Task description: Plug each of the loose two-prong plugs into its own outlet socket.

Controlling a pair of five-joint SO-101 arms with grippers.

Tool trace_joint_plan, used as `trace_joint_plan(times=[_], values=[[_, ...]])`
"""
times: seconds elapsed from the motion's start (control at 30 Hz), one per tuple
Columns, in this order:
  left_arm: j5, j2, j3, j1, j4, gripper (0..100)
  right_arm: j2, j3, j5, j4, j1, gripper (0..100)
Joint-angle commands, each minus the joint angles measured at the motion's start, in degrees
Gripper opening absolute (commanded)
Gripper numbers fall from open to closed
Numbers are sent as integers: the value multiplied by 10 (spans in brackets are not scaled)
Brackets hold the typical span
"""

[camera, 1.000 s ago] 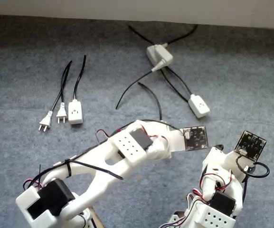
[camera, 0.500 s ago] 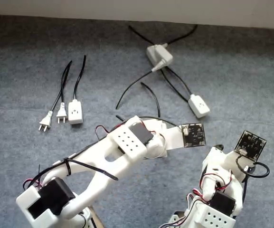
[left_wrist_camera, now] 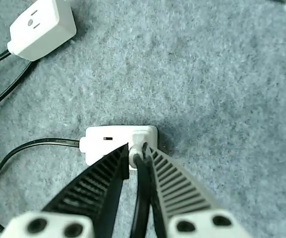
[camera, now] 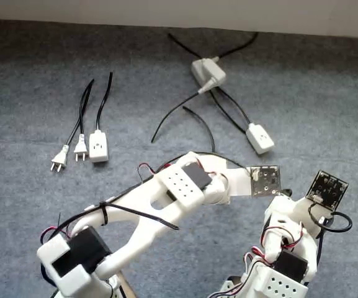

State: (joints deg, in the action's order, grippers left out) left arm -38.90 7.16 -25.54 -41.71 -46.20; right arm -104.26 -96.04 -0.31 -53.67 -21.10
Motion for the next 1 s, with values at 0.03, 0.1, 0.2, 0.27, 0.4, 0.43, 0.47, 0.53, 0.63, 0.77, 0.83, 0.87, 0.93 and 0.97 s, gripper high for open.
trace_joint_plan(times=[0.03, 0.1, 0.2, 0.27, 0.4, 0.43, 0.47, 0.53, 0.63, 0.77, 0.83, 0.87, 0.93, 0.97], values=[[-8, 75, 80, 0, -76, 6, -7, -21, 8, -1, -6, 368], [-6, 95, 103, 0, -94, 6, -7, -21, 8, -1, -6, 368], [-5, 99, 117, -1, -105, 14, -7, -21, 8, -1, -6, 368], [20, 98, 120, 0, -102, 53, -7, -21, 8, -1, -6, 368], [58, 82, 121, 5, -102, 143, -7, -21, 8, -1, -6, 368], [58, 73, 121, 5, -102, 152, -7, -21, 8, -1, -6, 368], [59, 63, 121, 5, -102, 157, -7, -21, 8, -1, -6, 368], [59, 39, 121, 7, -103, 162, -7, -21, 8, -1, -6, 368], [87, 4, 122, 20, -102, 162, -7, -21, 8, -1, -6, 368], [105, -32, 142, 48, -105, 203, -7, -21, 8, -1, -6, 368], [105, -47, 157, 57, -106, 223, -7, -21, 8, -1, -6, 368], [105, -57, 165, 58, -111, 226, -7, -21, 8, -1, -6, 368], [105, -75, 183, 59, -136, 228, -7, -21, 8, -1, -6, 368], [105, -82, 195, 59, -149, 228, -7, -21, 8, -1, -6, 368]])
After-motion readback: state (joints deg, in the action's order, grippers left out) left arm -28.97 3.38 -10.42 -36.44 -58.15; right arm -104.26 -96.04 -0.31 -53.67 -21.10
